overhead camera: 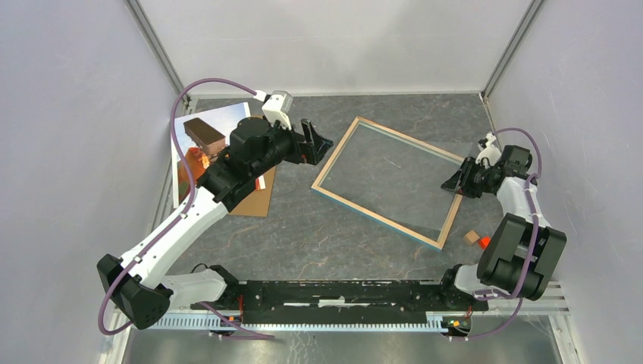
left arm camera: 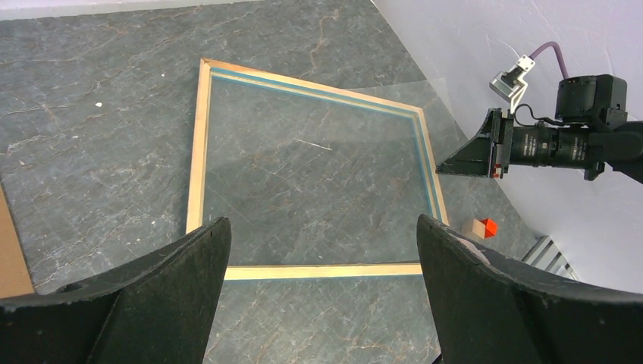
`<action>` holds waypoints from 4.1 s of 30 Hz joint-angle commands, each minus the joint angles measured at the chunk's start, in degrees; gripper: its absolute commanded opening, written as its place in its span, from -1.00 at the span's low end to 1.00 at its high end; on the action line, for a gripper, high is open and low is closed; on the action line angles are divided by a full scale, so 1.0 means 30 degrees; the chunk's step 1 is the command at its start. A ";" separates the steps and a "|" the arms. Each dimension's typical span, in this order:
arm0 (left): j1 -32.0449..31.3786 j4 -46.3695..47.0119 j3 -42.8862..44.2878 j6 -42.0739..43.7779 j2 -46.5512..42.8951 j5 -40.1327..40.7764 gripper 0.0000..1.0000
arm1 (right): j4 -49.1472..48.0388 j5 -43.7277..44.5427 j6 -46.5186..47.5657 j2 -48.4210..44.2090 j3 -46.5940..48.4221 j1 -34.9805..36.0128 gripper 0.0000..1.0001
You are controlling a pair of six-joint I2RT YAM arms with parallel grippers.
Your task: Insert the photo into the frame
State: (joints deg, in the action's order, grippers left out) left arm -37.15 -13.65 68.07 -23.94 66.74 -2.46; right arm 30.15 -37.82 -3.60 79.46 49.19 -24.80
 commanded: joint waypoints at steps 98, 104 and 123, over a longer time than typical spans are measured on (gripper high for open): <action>-0.0836 -0.0968 0.1215 -0.0310 -0.0109 -0.1231 1.00 | -0.6052 0.6066 -0.3018 -0.1788 -0.5360 0.1293 0.04; -0.0831 -0.0975 0.1215 -0.0338 -0.0228 -0.1253 1.00 | -0.5210 0.7266 -0.2689 -0.2152 -0.4856 0.1430 0.09; -0.0715 -0.0884 0.1156 -0.0375 -0.0494 -0.1260 1.00 | -0.3706 1.1753 -0.3121 -0.2167 -0.4864 0.4665 0.42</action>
State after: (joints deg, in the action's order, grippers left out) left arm -39.62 -17.56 69.47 -24.21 67.11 -6.20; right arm 19.03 -6.39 -12.56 71.09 33.19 -12.23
